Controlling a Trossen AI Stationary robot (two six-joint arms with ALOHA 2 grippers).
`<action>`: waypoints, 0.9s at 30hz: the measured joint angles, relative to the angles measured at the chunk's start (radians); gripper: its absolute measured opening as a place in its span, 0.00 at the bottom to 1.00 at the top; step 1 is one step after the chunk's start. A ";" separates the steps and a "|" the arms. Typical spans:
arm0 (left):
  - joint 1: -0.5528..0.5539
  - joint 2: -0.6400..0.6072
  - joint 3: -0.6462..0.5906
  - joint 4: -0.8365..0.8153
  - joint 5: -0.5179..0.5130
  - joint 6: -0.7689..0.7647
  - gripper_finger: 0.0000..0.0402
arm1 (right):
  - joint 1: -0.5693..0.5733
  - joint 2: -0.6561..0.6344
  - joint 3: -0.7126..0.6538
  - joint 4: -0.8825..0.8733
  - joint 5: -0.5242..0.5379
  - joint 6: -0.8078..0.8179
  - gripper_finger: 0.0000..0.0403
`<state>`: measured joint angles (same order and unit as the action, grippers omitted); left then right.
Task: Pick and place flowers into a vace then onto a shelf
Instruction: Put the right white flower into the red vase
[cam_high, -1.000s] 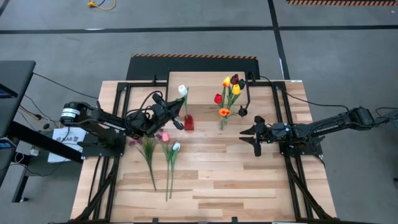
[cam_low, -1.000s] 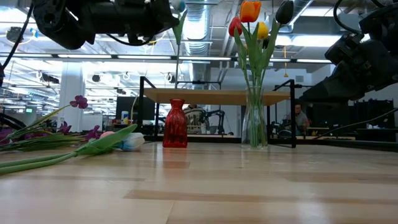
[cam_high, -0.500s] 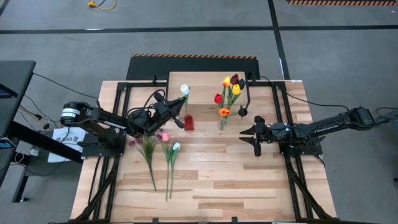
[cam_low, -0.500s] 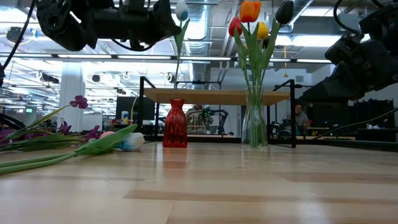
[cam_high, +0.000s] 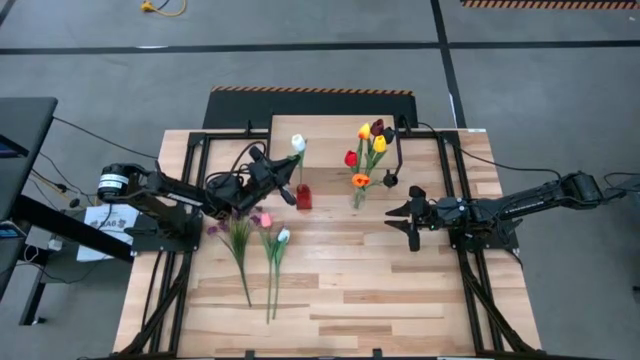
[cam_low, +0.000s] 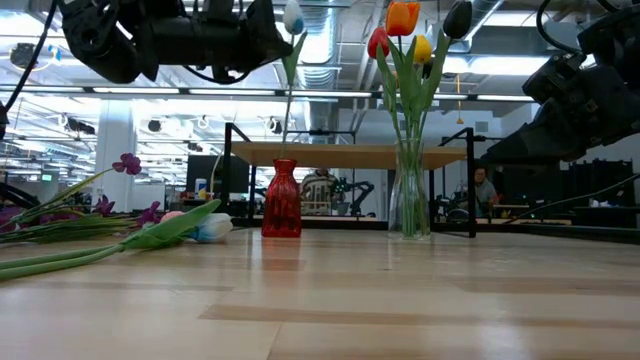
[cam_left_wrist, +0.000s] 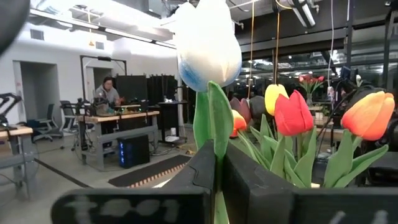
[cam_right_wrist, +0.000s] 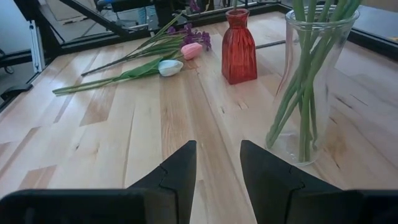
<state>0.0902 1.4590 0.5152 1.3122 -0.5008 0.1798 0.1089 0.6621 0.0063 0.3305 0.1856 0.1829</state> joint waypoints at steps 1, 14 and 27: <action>0.003 0.000 0.000 -0.004 0.003 -0.009 0.00 | 0.000 0.000 0.000 0.000 0.000 0.000 0.29; 0.013 0.000 0.000 -0.051 0.007 -0.045 0.00 | 0.000 0.000 0.000 0.000 0.000 0.000 0.29; 0.008 0.000 0.000 -0.126 -0.035 -0.130 0.01 | 0.000 0.000 0.000 0.000 0.000 0.001 0.29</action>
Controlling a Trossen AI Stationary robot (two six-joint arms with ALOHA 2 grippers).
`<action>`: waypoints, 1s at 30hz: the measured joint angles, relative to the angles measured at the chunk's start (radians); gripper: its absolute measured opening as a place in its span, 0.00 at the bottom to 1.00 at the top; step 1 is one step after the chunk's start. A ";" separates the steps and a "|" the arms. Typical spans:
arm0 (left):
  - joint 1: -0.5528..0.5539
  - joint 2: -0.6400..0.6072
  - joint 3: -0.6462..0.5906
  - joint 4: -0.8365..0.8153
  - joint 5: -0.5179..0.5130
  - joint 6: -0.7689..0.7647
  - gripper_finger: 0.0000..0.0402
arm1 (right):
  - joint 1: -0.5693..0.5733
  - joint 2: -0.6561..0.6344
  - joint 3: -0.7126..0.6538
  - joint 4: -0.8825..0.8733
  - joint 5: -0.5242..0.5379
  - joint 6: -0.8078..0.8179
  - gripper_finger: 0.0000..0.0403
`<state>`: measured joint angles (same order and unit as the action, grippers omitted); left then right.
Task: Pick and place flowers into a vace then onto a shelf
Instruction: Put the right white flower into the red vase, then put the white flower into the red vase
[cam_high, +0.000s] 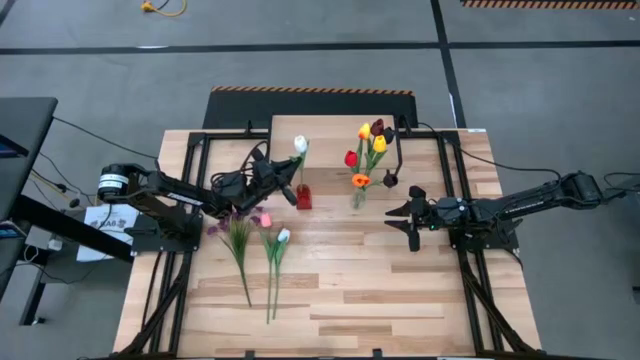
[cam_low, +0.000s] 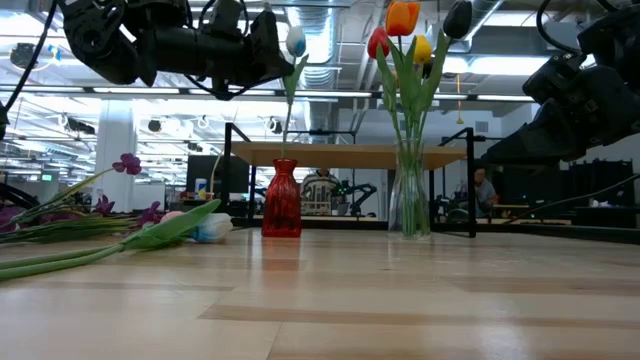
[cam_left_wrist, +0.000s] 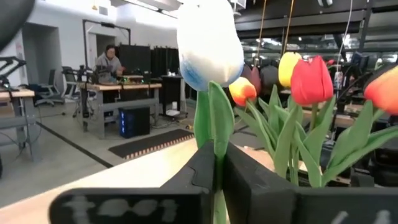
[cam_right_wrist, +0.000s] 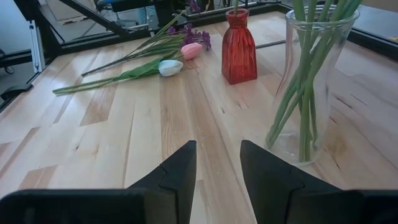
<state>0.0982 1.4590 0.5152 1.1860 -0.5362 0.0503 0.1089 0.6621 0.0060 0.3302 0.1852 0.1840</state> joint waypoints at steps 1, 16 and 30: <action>-0.002 0.000 0.000 -0.004 0.000 -0.004 0.03 | 0.000 0.000 0.000 0.000 0.000 0.000 0.29; -0.080 0.000 0.000 -0.112 -0.005 -0.018 0.30 | 0.001 0.000 0.000 -0.016 -0.003 0.029 0.29; -0.287 -0.118 0.000 -0.335 -0.187 -0.046 0.33 | 0.001 0.000 0.000 -0.039 -0.003 0.047 0.29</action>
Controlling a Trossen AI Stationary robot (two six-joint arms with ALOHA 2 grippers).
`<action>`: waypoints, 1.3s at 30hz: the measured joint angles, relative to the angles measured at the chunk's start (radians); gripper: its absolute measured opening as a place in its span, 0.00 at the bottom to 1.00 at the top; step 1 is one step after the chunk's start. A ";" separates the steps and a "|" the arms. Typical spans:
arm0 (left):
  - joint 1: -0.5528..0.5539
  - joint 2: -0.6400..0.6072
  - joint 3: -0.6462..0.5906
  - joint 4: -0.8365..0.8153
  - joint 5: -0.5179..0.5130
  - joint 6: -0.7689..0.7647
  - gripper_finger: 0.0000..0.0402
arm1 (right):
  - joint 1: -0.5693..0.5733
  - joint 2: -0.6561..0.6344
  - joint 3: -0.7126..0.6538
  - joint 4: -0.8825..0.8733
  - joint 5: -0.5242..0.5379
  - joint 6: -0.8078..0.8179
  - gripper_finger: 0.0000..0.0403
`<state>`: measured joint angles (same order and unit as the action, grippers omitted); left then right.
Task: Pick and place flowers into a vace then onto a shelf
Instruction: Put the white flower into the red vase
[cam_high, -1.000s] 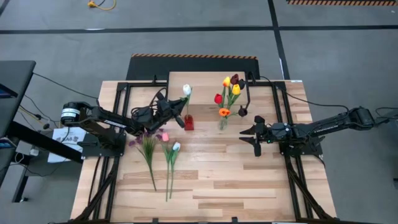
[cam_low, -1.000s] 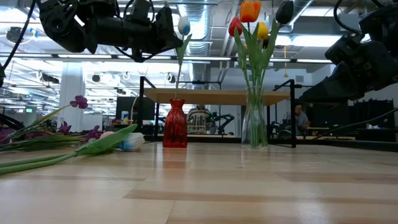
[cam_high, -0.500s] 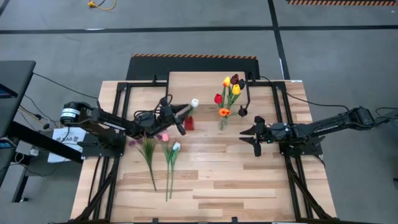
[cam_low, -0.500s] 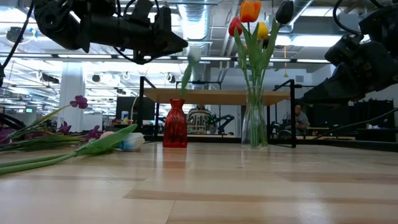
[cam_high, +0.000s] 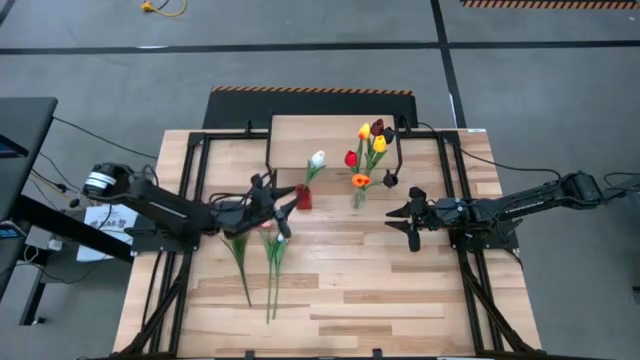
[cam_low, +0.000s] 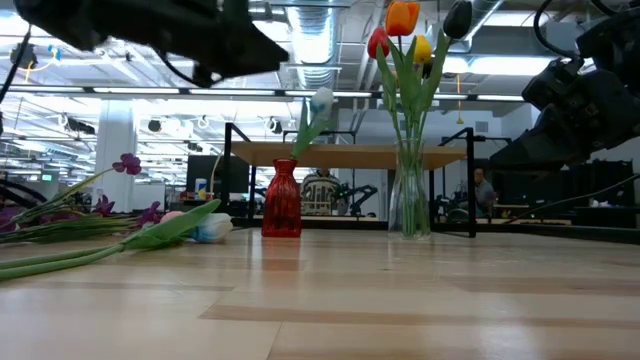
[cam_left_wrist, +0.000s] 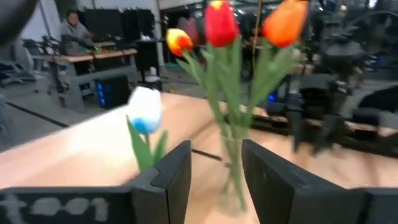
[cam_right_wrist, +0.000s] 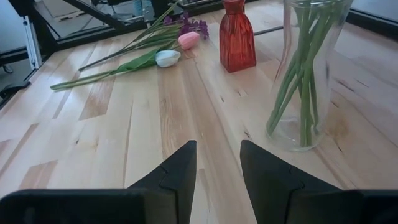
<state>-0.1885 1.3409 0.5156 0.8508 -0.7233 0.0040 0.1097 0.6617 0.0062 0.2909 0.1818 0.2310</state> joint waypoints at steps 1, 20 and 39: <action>-0.027 -0.029 0.000 -0.049 -0.008 -0.019 0.33 | 0.000 0.000 0.000 0.000 0.000 0.000 0.29; -0.477 -0.206 0.001 -0.600 -0.064 -0.665 0.33 | -0.001 0.000 0.000 0.014 0.003 -0.002 0.29; -0.459 0.159 0.256 -0.480 0.067 -0.622 0.33 | 0.000 0.000 0.000 0.032 0.003 0.005 0.29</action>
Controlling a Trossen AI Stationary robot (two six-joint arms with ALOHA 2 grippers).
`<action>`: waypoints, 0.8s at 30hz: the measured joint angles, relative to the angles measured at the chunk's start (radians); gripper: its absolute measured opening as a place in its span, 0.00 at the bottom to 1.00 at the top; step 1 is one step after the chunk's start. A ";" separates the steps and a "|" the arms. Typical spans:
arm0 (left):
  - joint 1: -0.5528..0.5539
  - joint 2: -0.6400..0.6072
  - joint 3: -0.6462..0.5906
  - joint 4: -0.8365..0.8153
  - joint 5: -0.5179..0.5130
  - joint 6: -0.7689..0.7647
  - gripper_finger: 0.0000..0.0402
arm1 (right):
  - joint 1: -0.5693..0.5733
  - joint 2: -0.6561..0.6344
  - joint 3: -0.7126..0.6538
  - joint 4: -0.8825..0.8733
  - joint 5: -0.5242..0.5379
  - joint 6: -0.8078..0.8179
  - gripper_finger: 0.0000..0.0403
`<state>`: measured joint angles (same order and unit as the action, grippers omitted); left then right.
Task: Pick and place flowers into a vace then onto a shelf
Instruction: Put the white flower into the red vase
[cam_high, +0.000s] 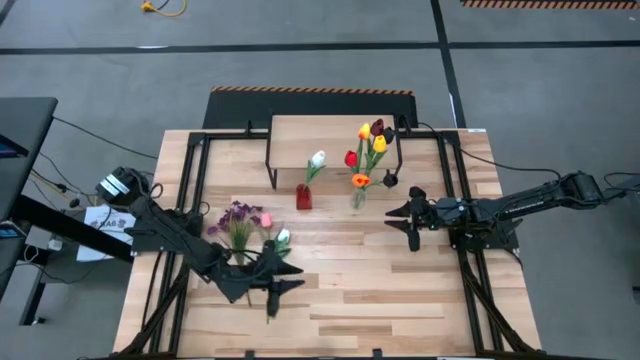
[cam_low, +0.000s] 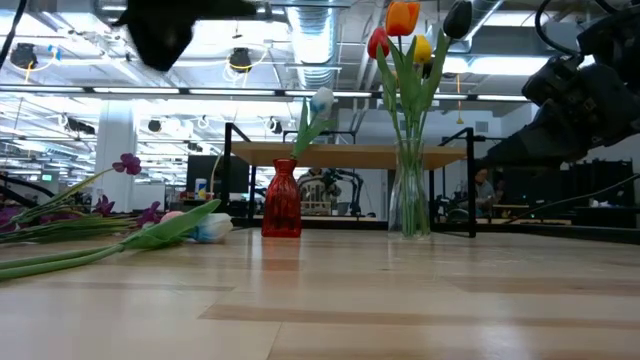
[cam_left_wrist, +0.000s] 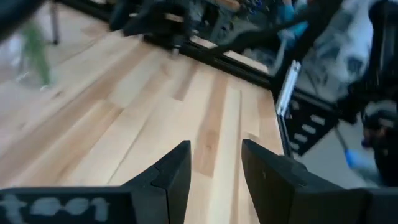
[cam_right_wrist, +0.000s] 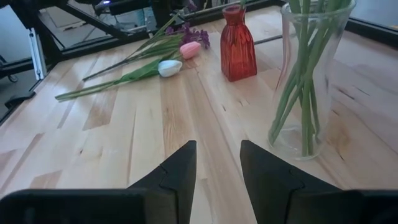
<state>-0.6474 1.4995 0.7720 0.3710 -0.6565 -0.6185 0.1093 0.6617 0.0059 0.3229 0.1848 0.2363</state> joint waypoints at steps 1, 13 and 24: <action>0.004 0.006 0.043 -0.063 0.010 0.019 0.33 | 0.000 0.000 0.000 0.005 0.000 0.000 0.29; 0.045 0.066 0.360 -0.872 0.016 -0.347 0.33 | 0.000 0.000 0.000 0.000 0.000 0.000 0.29; 0.094 0.156 0.388 -1.075 0.184 -0.695 0.33 | 0.002 0.000 0.000 -0.002 -0.003 0.002 0.29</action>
<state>-0.5537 1.6560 1.1597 -0.7044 -0.4728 -1.3132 0.1108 0.6617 0.0063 0.3211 0.1818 0.2382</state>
